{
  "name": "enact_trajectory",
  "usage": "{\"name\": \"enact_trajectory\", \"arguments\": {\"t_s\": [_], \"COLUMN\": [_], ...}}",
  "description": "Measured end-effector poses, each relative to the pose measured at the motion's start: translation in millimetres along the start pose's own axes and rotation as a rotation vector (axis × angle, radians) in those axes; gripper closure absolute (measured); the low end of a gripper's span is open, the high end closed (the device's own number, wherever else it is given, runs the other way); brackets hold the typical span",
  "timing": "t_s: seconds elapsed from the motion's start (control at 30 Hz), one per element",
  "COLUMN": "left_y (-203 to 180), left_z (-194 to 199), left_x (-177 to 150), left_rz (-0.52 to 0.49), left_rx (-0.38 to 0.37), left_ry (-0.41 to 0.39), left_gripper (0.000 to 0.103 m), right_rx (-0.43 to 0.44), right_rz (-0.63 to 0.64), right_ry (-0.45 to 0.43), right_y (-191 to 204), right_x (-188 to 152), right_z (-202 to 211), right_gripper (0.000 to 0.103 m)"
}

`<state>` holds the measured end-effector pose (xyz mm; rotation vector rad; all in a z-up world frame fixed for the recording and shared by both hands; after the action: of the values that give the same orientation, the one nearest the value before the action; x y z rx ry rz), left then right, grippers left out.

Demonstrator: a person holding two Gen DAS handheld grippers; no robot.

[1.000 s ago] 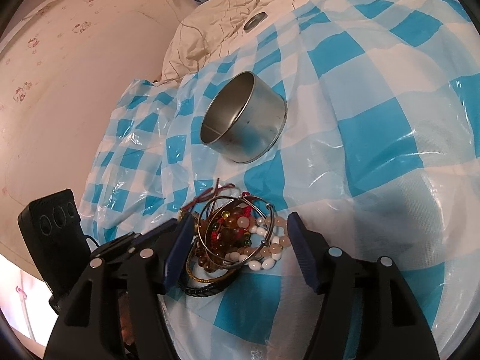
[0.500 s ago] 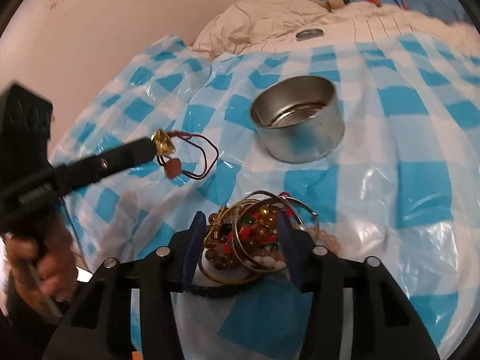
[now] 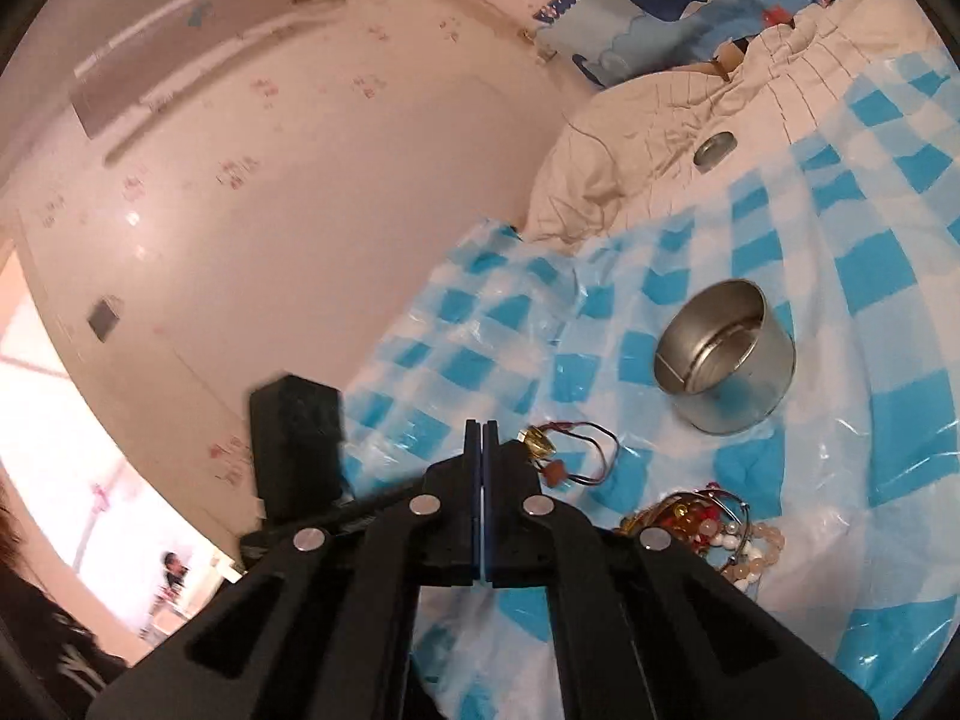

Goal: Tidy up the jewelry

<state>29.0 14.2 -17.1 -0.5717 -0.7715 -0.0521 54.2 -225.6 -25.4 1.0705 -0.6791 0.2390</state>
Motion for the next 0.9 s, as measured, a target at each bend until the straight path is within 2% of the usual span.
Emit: {"name": "enact_trajectory", "arguments": {"t_s": [0.07,0.17,0.27,0.3,0.37,0.5,0.63,0.7,0.83,0.87,0.9], "left_y": [0.2,1.2,1.7,1.7,1.7,1.6,1.3,1.4,0.4,0.5,0.6], "left_z": [0.1,0.5,1.1,1.1,1.3,1.9,2.9,3.7,3.2,3.4,3.7], "left_x": [0.1,0.9,0.5,0.5,0.6,0.3,0.6,1.1,1.2,1.4,1.6], "left_rz": [0.001,0.006,0.007,0.006,0.006,0.004,0.003,0.003,0.000,0.001,0.002], "left_rx": [0.001,0.003,0.004,0.004,0.004,0.004,0.003,0.002,0.002,0.003,0.003], "left_ry": [0.001,-0.002,-0.004,-0.004,-0.004,-0.005,-0.003,-0.002,0.002,0.001,0.000], "left_gripper": [0.099,0.099,0.099,0.099,0.099,0.099,0.099,0.099,0.099,0.099,0.099], "right_rx": [-0.058,-0.209,-0.332,-0.358,-0.395,-0.489,-0.617,-0.631,-0.682,-0.687,-0.690], "right_rz": [-0.011,-0.005,0.116,0.164,0.227,0.372,0.341,0.317,0.369,0.384,0.411], "right_ry": [0.022,0.104,0.186,0.206,0.213,0.173,0.205,0.228,0.269,0.280,0.288], "right_y": [-5.8,-17.1,-7.7,-2.2,4.7,16.5,-6.6,-15.4,-19.1,-19.0,-17.1], "right_x": [0.5,-8.3,-21.5,-26.0,-35.1,-45.5,-45.5,-46.1,-54.0,-56.5,-59.2], "right_z": [-4.2,-22.7,-39.8,-44.5,-49.0,-49.8,-55.8,-61.1,-74.5,-78.3,-81.2], "right_gripper": [0.102,0.101,0.100,0.073,0.025,0.025,0.025,0.025,0.025,0.027,0.036]}}
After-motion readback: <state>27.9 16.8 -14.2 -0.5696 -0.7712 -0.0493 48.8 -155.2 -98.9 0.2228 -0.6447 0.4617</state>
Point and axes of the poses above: each gripper's, at about its wrist camera, not at the fingertips, and z roughly against the way its jaws point, y to its left, x to its top, the point moved 2 cm from there along -z, roughly the way its jaws point, and after that the axes turned 9 degrees about -x, right-handed, at the moved point
